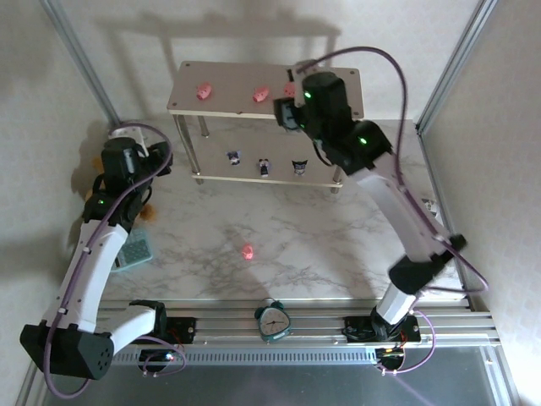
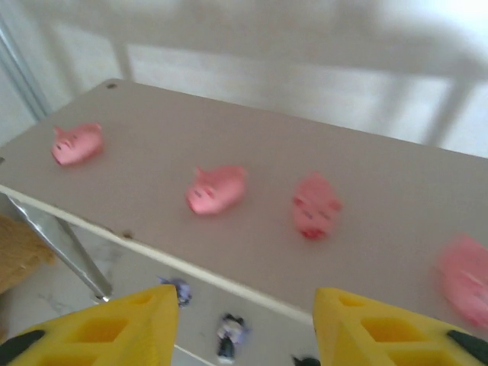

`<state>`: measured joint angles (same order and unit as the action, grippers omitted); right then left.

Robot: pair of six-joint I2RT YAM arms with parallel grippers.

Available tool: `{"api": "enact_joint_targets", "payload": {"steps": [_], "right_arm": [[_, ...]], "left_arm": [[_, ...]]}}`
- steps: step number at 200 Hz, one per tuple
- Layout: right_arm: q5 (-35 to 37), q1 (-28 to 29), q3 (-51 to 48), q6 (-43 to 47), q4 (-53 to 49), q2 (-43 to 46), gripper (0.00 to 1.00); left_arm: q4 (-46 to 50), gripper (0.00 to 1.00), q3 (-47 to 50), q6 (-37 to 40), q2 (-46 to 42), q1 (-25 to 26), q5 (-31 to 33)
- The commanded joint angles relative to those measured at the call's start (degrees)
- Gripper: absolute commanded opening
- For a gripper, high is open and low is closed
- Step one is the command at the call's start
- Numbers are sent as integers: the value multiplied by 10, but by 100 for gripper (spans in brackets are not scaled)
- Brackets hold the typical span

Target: Place and organize the plastic toys onto the shelf

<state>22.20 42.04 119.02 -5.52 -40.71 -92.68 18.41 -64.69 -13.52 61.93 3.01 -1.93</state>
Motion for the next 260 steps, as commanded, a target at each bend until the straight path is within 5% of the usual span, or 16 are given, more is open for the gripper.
{"api": "enact_joint_targets", "payload": {"steps": [1,28,67,126,260], "right_arm": [[101,3,-102,6,23,127,54],[156,3,-250,-29,-28,241,59],[140,-9,-420,-78,-41,313,62],[126,-82,-573,-117,129,320,62],[4,-183,-622,-116,303,255,59]], "left_arm": [[-50,46,50,-12,-17,-13,-7],[-113,49,109,1,-29,-16,-18],[-176,50,134,29,-7,-22,-61],[-288,48,155,53,48,-55,-155],[-362,47,128,114,152,-71,-206]]}}
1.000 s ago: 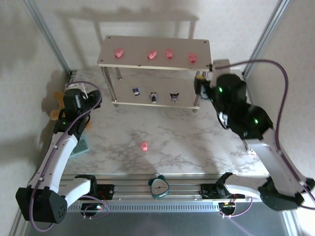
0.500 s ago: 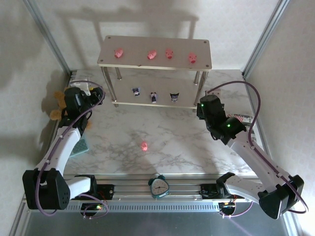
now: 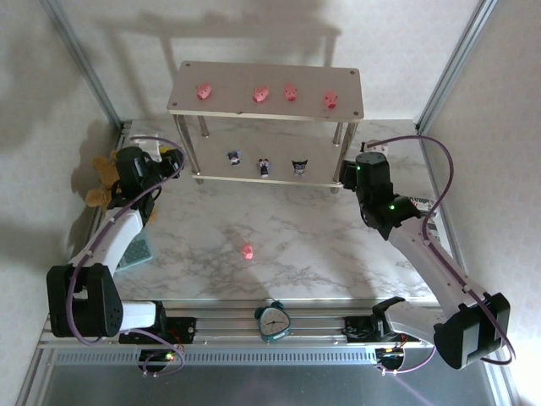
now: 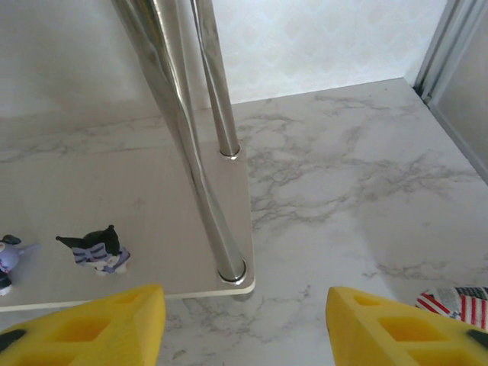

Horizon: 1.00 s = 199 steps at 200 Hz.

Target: Place and organize the plastic toys onto the shelf

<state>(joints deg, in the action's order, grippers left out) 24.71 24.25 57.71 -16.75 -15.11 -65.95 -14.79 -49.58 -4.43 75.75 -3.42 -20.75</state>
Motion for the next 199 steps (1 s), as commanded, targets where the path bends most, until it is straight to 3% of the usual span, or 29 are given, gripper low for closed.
{"api": "enact_joint_targets", "payload": {"steps": [1,142,199], "right_arm": [[-21,-5,-9,-4,48,-13,58],[9,-26,-30,-27,174,-83,59],[3,-30,-36,-30,215,-95,58]], "left_arm": [[-29,47,-24,23,16,-7,-18],[-87,48,-50,20,76,-13,-120],[-84,47,-66,33,102,-13,-114]]}}
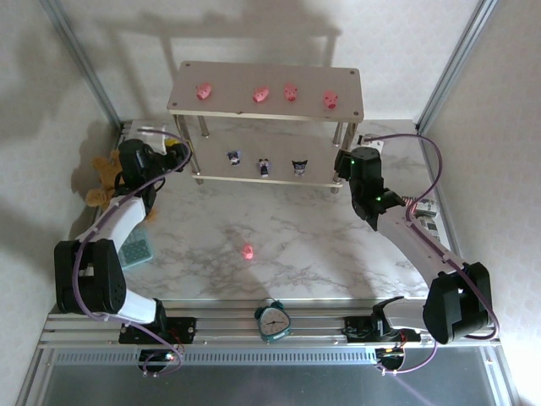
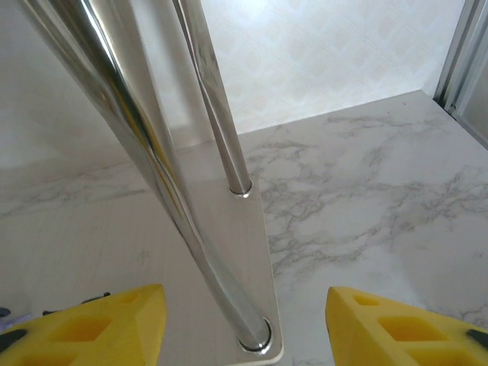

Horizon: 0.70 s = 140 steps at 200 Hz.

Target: Place and organize the plastic toys onto the shelf

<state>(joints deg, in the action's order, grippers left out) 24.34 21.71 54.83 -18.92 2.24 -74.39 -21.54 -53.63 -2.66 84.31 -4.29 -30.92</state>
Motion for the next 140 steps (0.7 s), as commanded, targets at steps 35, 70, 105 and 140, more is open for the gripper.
{"api": "enact_joint_targets", "payload": {"steps": [35,70,105,140], "right_arm": [[9,-8,3,-10,58,-32,57],[12,-14,5,-12,85,-50,55],[9,-16,12,-5,102,-65,49],[4,-17,16,-2,104,-70,40]], "left_arm": [[-15,46,-48,20,42,-5,-15],[-10,43,-67,26,65,-5,-23],[-10,34,-79,27,87,-5,-53],[8,21,-95,38,103,-5,-78]]}}
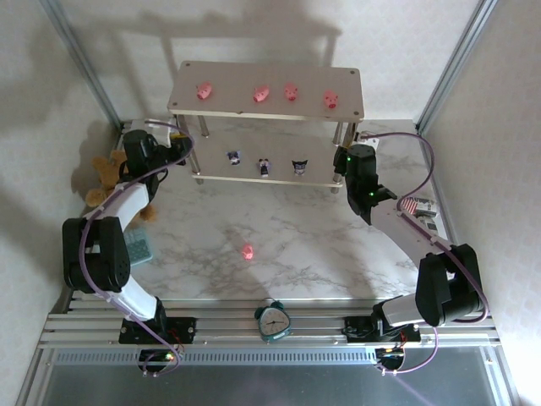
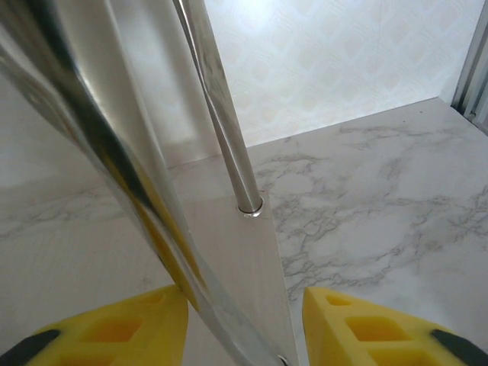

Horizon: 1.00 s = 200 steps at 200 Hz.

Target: Place and organize the plastic toys onto the shelf

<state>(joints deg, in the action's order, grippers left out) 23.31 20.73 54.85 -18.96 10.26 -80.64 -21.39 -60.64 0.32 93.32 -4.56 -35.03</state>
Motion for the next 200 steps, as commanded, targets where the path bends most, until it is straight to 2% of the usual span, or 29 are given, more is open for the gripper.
{"api": "enact_joint_targets", "payload": {"steps": [1,26,82,105,123,126,177,200], "right_arm": [[15,-7,15,-1,24,-8,40],[14,-8,14,2,31,-9,27],[13,-10,18,7,39,-19,19],[24,-11,18,12,43,-21,8],[24,-13,20,18,42,-23,5],[26,-13,20,17,43,-23,0],[11,-17,21,23,55,-32,0],[9,-17,20,27,59,-33,0]], "left_arm": [[8,21,-25,9,14,-2,-37],[13,20,-25,15,15,-2,-35],[32,16,-29,27,19,-2,-42],[32,16,-29,28,19,-1,-40],[33,16,-30,29,20,-2,-39],[34,16,-31,30,21,-2,-39],[44,13,-36,37,24,-2,-38],[49,0,-37,41,23,-2,-42]]}}
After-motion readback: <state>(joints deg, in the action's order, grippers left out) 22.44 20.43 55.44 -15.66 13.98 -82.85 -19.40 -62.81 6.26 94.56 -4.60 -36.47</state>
